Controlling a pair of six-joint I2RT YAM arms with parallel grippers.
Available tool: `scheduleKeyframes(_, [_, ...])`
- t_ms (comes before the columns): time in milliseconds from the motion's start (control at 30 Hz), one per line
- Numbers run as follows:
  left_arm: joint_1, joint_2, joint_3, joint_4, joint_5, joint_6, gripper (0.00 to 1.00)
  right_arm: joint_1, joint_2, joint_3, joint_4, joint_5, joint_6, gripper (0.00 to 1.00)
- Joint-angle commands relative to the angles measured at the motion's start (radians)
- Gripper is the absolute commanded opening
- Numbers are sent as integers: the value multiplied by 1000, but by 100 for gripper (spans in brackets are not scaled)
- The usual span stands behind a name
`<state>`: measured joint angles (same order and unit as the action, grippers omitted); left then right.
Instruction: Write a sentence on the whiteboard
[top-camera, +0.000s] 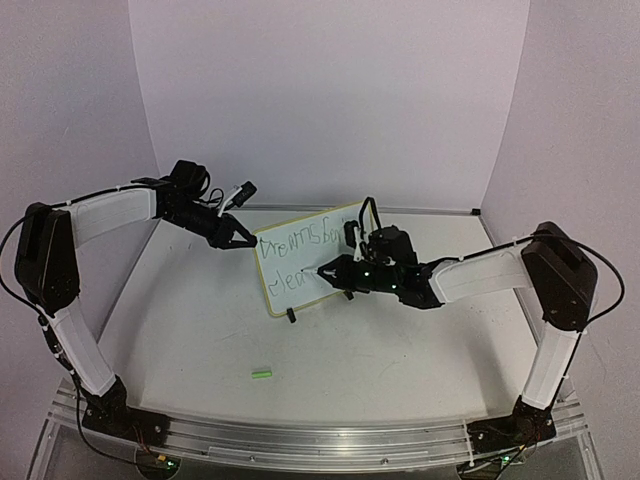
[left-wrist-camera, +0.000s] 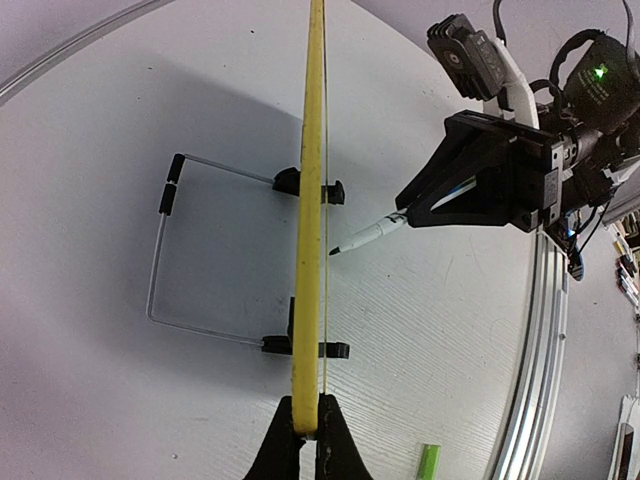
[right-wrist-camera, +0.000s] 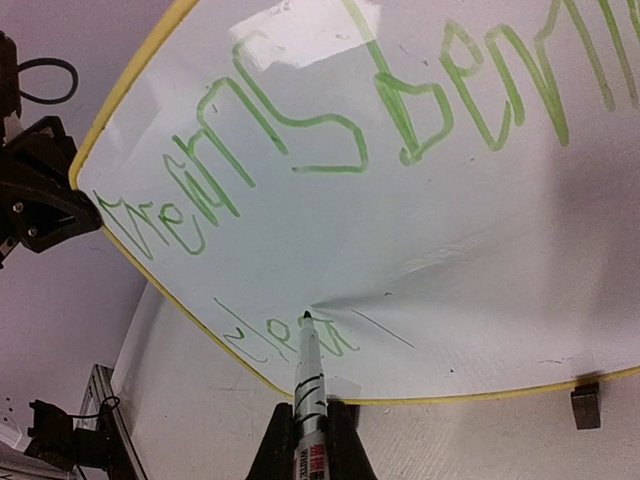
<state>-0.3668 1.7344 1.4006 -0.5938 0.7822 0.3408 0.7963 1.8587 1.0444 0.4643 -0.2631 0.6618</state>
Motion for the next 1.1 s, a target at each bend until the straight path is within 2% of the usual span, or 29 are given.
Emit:
scheduleKeyframes(0, [-15,1,-4,-43,-49,34,0,-3,-9,5,24,25,7,0])
scheduleKeyframes(467, [-15,2,-3,-43,-47,34,0,-5,20,43,24,64,10,0])
scheduleKeyframes(767, [-15,0,-3,-43,-46,34,0,-8,-23,-14,15,130,18,0])
scheduleKeyframes(1067, [-15,-5,-3,-43,-46,32,0,-11,-5,-44,1,94,27,0])
